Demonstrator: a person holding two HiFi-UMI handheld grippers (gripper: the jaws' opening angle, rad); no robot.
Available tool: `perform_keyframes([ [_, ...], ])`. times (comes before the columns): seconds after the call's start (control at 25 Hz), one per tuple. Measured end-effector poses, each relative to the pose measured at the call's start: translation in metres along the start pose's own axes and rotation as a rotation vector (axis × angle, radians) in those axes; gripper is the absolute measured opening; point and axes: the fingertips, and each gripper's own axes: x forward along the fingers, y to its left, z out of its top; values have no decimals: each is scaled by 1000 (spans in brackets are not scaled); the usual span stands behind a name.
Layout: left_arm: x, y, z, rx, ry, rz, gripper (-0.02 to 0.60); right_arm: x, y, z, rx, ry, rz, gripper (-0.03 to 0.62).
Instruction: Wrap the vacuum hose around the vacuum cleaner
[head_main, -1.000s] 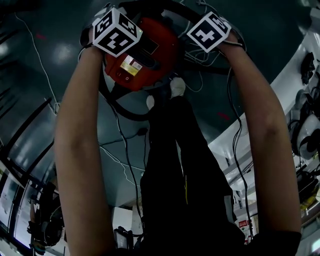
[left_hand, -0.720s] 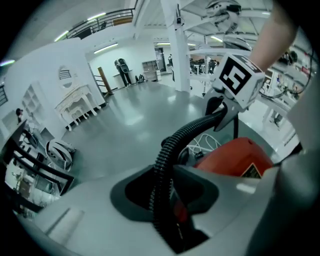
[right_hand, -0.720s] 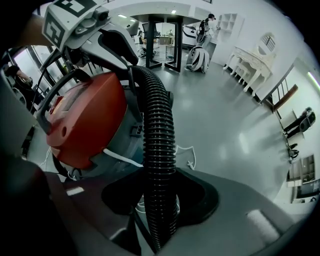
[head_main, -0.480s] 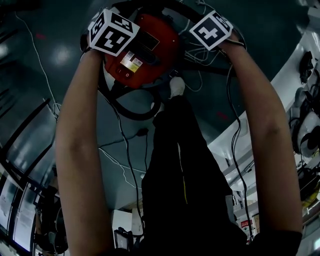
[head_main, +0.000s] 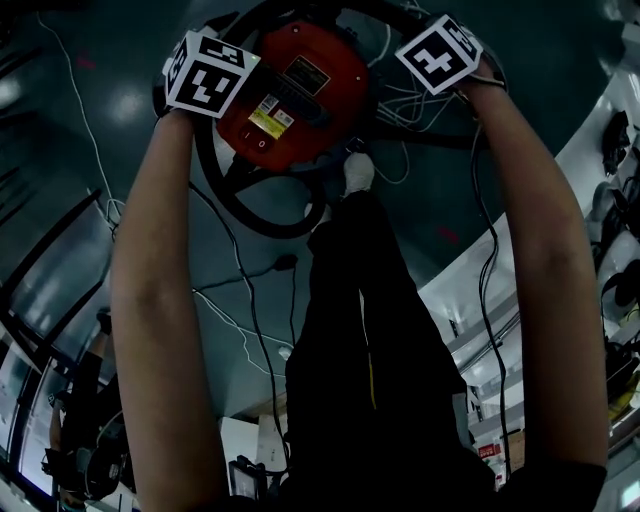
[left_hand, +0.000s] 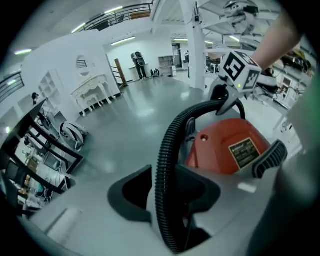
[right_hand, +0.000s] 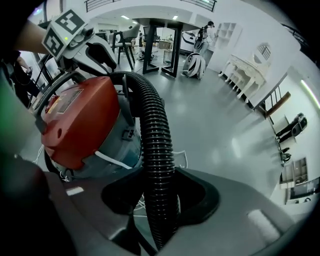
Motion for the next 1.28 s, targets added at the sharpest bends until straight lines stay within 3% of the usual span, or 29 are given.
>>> perform_keyframes([
  [0.32, -15, -2, -38, -28, -16, 65, 143, 2, -8, 0, 74, -62, -55, 196],
  [0.64, -7, -3, -54, -74, 22, 43, 140, 14, -16, 4, 51, -15, -50, 196],
  [0.96, -12, -6, -52, 11, -2, 25, 141, 33, -32, 15, -69, 48, -121, 192],
  [1.28, -20, -5, -37, -54, -98, -34, 156, 42, -42, 31, -181, 51, -185, 179],
])
